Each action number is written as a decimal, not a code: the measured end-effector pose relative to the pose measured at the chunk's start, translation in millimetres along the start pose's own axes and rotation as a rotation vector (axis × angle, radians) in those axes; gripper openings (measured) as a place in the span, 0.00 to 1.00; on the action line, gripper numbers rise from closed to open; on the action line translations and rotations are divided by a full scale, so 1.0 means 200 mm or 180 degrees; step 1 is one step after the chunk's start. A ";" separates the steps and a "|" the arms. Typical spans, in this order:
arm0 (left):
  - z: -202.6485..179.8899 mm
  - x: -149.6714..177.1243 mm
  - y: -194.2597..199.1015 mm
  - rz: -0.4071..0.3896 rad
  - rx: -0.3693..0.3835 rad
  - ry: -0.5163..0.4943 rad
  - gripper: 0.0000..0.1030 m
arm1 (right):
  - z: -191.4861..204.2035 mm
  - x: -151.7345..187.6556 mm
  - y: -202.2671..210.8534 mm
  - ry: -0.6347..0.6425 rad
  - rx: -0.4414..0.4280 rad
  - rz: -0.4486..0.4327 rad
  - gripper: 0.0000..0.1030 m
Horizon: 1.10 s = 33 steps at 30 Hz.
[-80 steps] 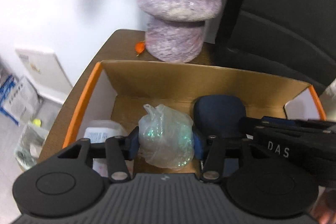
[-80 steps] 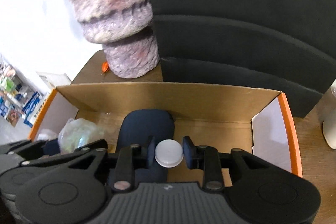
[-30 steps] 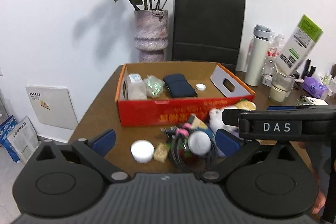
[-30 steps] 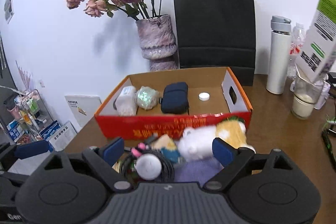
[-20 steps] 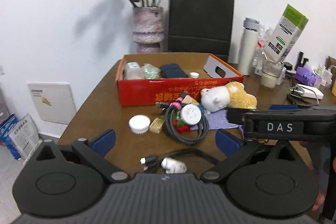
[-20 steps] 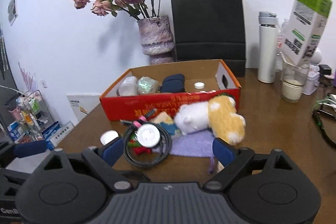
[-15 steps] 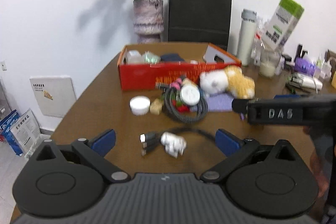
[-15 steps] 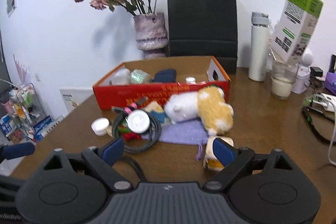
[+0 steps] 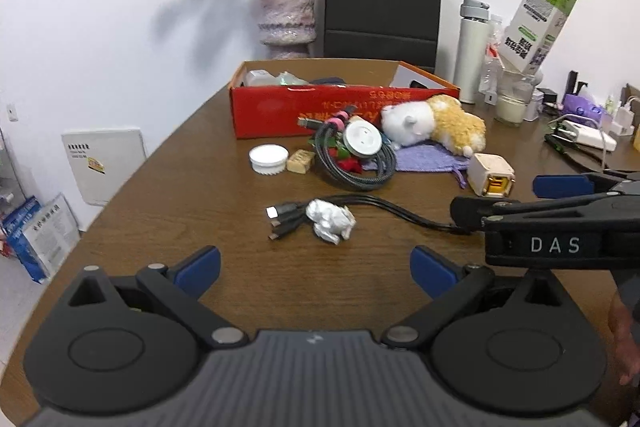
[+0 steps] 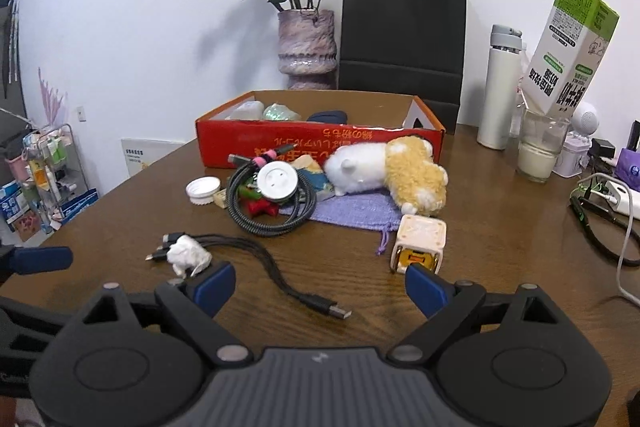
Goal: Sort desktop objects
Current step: 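Withdraw both tools from the box back over the table, then grasp the white cable plug with the left tool while the right grasps the cable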
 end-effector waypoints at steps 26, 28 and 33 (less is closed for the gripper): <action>0.13 -0.06 -0.24 0.0176 -0.0038 0.0216 0.98 | -0.02 0.11 -0.13 0.0036 -0.0110 0.0269 0.89; 0.12 -0.07 -0.29 0.0214 0.0002 0.0205 0.97 | -0.02 0.10 -0.16 0.0015 -0.0170 0.0289 0.87; 0.11 -0.09 -0.38 0.0304 0.0027 0.0181 0.89 | 0.01 0.07 -0.24 -0.0019 -0.0359 0.0403 0.80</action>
Point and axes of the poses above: each gripper's, at about its wrist camera, not at the fingertips, and y roughly against the way its jaws point, z to its left, x to its underside, the point moved 10 cm from there along -y, roughly the way its jaws point, and after that the axes turned 2 degrees about y, right-handed, at the moved point
